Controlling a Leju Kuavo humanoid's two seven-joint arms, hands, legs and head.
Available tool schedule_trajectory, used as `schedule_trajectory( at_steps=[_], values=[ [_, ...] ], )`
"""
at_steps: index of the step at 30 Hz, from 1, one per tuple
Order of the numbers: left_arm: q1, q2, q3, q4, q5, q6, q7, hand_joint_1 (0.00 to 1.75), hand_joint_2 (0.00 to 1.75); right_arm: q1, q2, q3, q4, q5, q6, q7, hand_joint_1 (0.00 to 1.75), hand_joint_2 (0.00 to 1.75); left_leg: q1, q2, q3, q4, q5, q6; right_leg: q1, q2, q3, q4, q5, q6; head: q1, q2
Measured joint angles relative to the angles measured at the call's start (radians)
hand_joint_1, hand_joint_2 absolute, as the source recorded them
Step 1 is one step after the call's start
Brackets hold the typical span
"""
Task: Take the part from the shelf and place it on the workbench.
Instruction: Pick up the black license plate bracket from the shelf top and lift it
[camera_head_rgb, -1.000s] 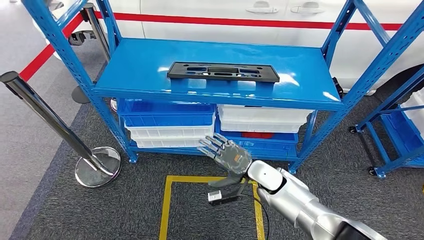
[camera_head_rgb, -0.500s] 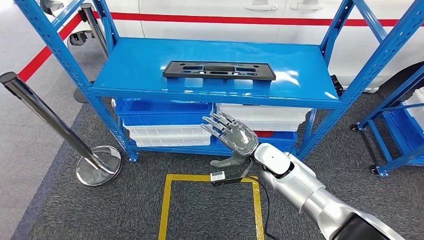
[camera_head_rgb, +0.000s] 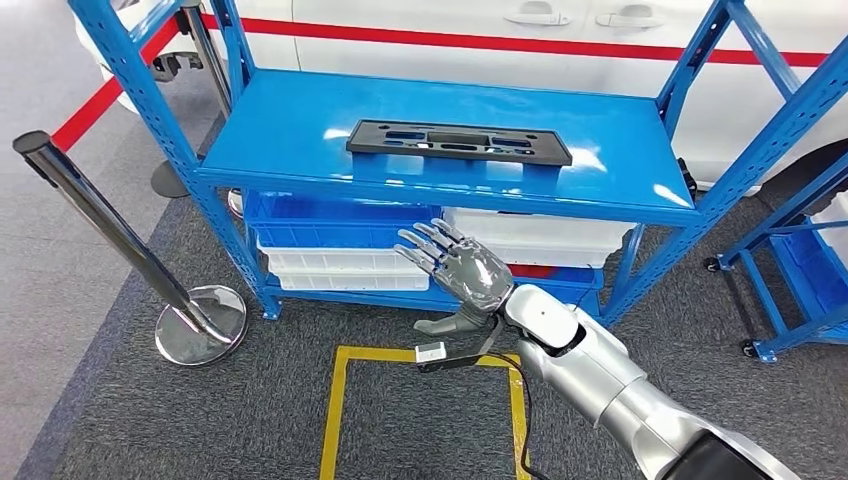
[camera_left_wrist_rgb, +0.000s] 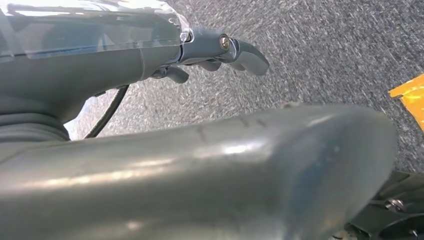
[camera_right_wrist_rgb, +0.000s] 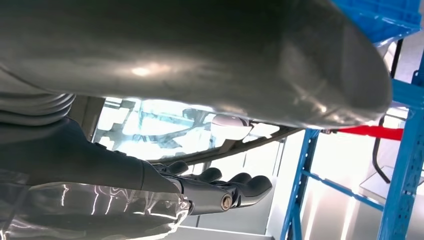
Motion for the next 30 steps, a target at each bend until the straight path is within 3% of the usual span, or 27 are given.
schedule_trajectory(
  at_steps=[2, 6, 8, 10, 12, 13, 16, 18, 22, 24, 26, 27, 28, 30],
  values=[
    [0.0, -0.001, 0.002, 0.0, 0.001, 0.0, 0.001, 0.0, 0.0, -0.007, 0.0, -0.001, 0.0, -0.003, 0.001, -0.001, 0.0, 0.0, -0.003, 0.0, -0.002, 0.001, 0.0, -0.008, 0.006, -0.002, 0.041, -0.091, 0.025, -0.008, 0.0, 0.0],
    [0.0, -0.001, 0.003, 0.0, 0.001, -0.003, 0.001, 0.0, 0.0, -0.009, -0.002, -0.002, 0.0, -0.004, 0.001, 0.001, 0.0, 0.0, -0.004, 0.003, -0.007, 0.008, -0.008, -0.031, 0.003, -0.004, 0.048, -0.115, 0.028, -0.021, 0.0, 0.0],
    [-0.002, 0.0, 0.004, 0.0, 0.001, -0.004, 0.002, 0.0, 0.0, -0.009, -0.008, -0.002, 0.0, -0.004, 0.0, 0.002, 0.0, 0.0, -0.003, 0.008, -0.04, 0.085, -0.055, -0.04, -0.001, -0.009, 0.052, -0.121, 0.031, -0.031, 0.0, 0.0],
    [-0.003, 0.0, 0.004, 0.0, -0.001, -0.009, 0.004, 0.0, 0.0, -0.003, -0.015, -0.002, 0.0, -0.003, 0.0, 0.004, 0.0, 0.0, -0.003, 0.01, -0.107, 0.227, -0.123, -0.047, 0.0, -0.013, 0.051, -0.121, 0.03, -0.035, 0.0, 0.0],
    [-0.002, 0.0, 0.004, 0.0, -0.004, -0.013, 0.01, 0.0, 0.0, 0.006, -0.019, -0.002, 0.0, 0.003, 0.0, 0.006, 0.0, 0.0, -0.002, 0.011, -0.144, 0.302, -0.139, -0.05, 0.001, -0.014, 0.052, -0.12, 0.03, -0.036, 0.0, 0.0],
    [-0.003, 0.0, 0.004, 0.0, -0.004, -0.013, 0.012, 0.0, 0.0, 0.009, -0.019, -0.002, 0.0, 0.006, 0.0, 0.006, 0.0, 0.0, -0.002, 0.011, -0.133, 0.278, -0.117, -0.05, 0.0, -0.014, 0.052, -0.119, 0.029, -0.035, 0.0, 0.0],
    [-0.007, 0.002, 0.005, 0.0, -0.005, -0.013, 0.015, 0.0, 0.0, 0.012, -0.021, -0.002, -0.003, 0.01, 0.0, 0.007, 0.0, 0.0, -0.001, 0.01, -0.031, 0.07, -0.023, -0.043, 0.001, -0.012, 0.053, -0.112, 0.023, -0.026, 0.0, 0.0],
    [-0.007, 0.003, 0.006, 0.0, -0.006, -0.013, 0.014, 0.0, 0.0, 0.011, -0.022, -0.002, -0.006, 0.011, 0.001, 0.007, 0.0, 0.0, -0.003, 0.008, 0.0, 0.004, -0.007, -0.03, 0.005, -0.01, 0.052, -0.108, 0.021, -0.016, 0.0, 0.0],
    [-0.007, 0.003, 0.009, 0.0, -0.007, -0.012, 0.013, 0.0, 0.0, 0.012, -0.021, -0.003, -0.01, 0.012, 0.002, 0.009, 0.0, 0.0, -0.002, 0.007, 0.002, -0.004, -0.001, -0.004, 0.002, -0.007, 0.044, -0.092, 0.006, 0.004, 0.0, 0.0],
    [-0.01, 0.004, 0.01, 0.0, -0.007, -0.012, 0.012, 0.0, 0.0, 0.012, -0.017, -0.004, -0.012, 0.013, 0.002, 0.011, 0.0, 0.0, 0.0, 0.006, 0.003, -0.008, 0.002, 0.004, -0.001, -0.002, 0.006, -0.005, -0.044, 0.01, 0.0, 0.0],
    [-0.011, 0.004, 0.01, 0.0, -0.007, -0.011, 0.011, 0.0, 0.0, 0.017, -0.014, -0.005, -0.012, 0.014, 0.003, 0.012, 0.0, 0.0, -0.001, 0.004, 0.002, -0.007, 0.002, 0.007, -0.002, 0.0, -0.056, 0.124, -0.096, 0.014, 0.0, 0.0],
    [-0.011, 0.005, 0.011, 0.0, -0.007, -0.011, 0.011, 0.0, 0.0, 0.02, -0.014, -0.005, -0.012, 0.015, 0.004, 0.012, 0.0, 0.0, -0.001, 0.003, 0.003, -0.006, 0.001, 0.008, -0.003, 0.001, -0.076, 0.163, -0.101, 0.014, 0.0, 0.0],
    [-0.01, 0.005, 0.011, 0.0, -0.007, -0.011, 0.011, 0.0, 0.0, 0.023, -0.014, -0.005, -0.012, 0.016, 0.004, 0.012, 0.0, 0.0, -0.002, 0.001, 0.003, -0.006, 0.0, 0.008, -0.003, 0.001, -0.079, 0.164, -0.086, 0.012, 0.0, 0.0],
    [-0.01, 0.006, 0.012, 0.0, -0.008, -0.011, 0.011, 0.0, 0.0, 0.023, -0.014, -0.006, -0.012, 0.018, 0.005, 0.012, 0.0, 0.0, -0.003, -0.002, 0.005, -0.004, -0.002, 0.006, -0.001, 0.0, -0.037, 0.065, -0.015, 0.003, 0.0, 0.0]
  ],
)
